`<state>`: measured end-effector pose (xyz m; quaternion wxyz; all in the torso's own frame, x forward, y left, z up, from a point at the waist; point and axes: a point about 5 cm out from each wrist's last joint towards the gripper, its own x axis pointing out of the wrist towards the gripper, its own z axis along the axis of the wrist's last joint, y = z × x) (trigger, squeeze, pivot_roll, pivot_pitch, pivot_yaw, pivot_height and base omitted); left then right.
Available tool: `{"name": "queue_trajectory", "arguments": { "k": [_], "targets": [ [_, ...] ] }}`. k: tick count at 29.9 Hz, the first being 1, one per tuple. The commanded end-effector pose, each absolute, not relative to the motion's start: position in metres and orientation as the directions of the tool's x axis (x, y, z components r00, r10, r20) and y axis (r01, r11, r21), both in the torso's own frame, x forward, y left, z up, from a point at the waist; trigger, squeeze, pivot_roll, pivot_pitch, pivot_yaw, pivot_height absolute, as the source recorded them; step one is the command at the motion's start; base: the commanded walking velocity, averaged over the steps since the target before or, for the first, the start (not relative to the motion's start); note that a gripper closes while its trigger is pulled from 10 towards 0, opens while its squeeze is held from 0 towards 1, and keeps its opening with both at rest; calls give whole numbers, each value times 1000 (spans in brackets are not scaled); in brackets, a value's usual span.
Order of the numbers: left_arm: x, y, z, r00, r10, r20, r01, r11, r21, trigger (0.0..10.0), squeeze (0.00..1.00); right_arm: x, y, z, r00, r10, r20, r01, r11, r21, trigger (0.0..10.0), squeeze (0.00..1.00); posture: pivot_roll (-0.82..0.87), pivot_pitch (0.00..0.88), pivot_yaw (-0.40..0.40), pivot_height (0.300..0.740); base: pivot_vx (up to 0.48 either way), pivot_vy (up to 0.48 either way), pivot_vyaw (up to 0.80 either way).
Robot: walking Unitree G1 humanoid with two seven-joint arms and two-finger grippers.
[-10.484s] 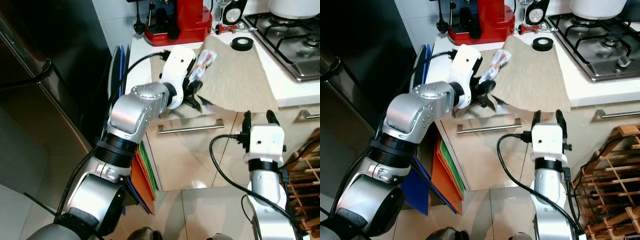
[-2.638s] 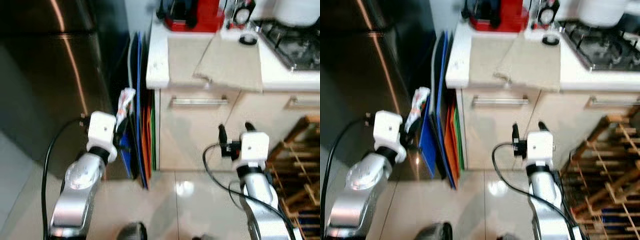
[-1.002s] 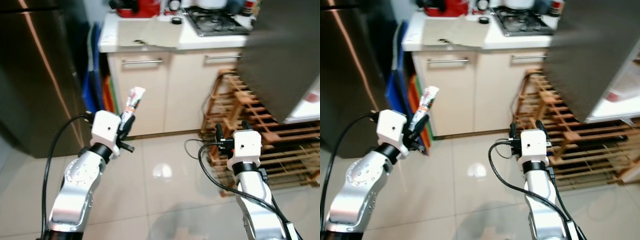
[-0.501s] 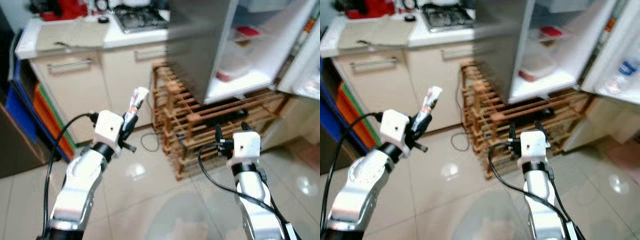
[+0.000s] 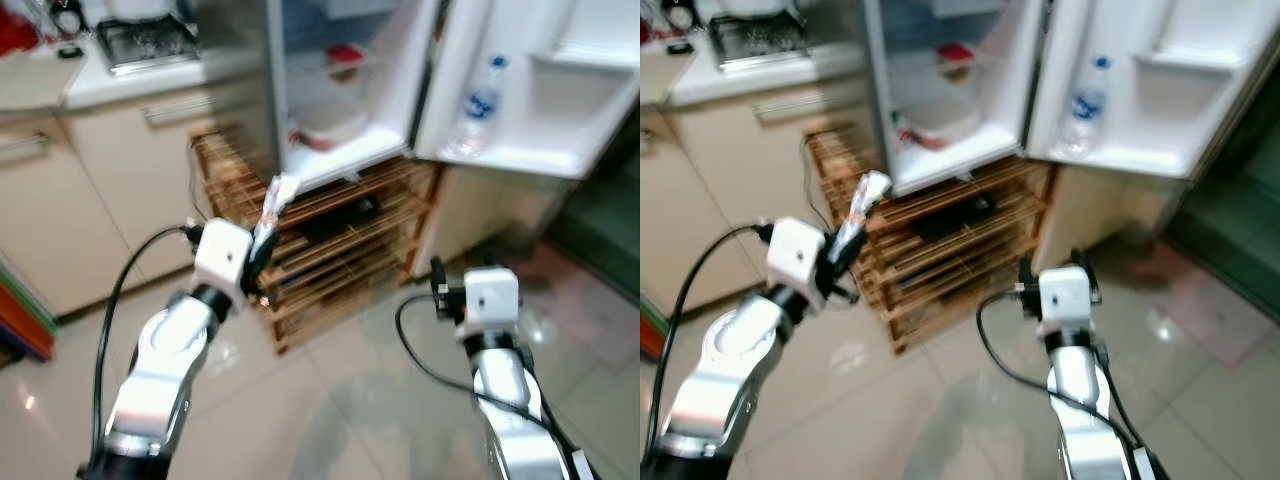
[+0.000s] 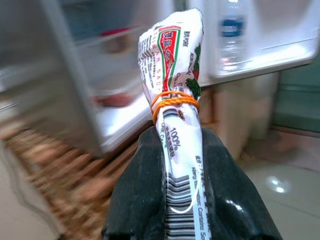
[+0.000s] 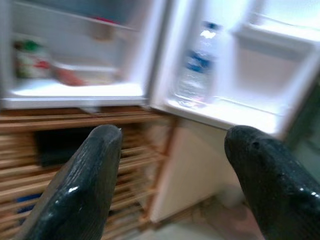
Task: Restocking fridge
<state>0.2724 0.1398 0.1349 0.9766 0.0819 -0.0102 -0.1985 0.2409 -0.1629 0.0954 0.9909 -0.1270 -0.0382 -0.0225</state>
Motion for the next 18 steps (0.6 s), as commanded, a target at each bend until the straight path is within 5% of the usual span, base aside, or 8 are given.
{"name": "queue_trajectory", "arguments": {
  "k": [1, 18],
  "targets": [
    [275, 138, 140, 919, -395, 1, 388, 902, 187, 10000, 0, 240, -160, 101, 994, -17, 110, 45, 966, -255, 10000, 0, -11, 0, 50, 740, 409, -251, 0],
    [281, 135, 139, 922, -386, -4, 380, 905, 191, 10000, 0, 230, -157, 100, 992, 49, 117, -15, 960, -280, 10000, 0, -24, 0, 54, 740, 464, 0, 0]
  ]
}}
